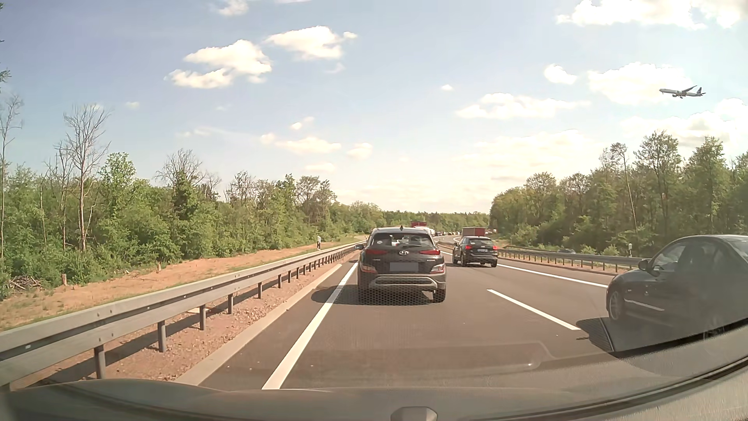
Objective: Follow the waypoints while adhering to traffic rules and regulations
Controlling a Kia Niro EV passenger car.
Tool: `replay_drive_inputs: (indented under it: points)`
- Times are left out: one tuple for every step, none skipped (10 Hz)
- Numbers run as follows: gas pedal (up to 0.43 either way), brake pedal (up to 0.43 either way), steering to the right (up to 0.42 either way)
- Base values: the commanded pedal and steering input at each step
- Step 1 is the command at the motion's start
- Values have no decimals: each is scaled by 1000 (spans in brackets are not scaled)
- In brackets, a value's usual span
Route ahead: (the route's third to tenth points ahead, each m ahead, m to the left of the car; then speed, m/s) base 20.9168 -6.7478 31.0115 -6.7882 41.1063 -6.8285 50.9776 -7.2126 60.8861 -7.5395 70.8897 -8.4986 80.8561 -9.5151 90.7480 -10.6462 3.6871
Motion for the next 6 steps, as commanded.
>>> replay_drive_inputs:
  points:
    - [67, 0, 3]
    - [79, 0, 3]
    - [79, 0, 2]
    - [79, 0, 1]
    - [79, 0, 1]
    - [79, 0, 1]
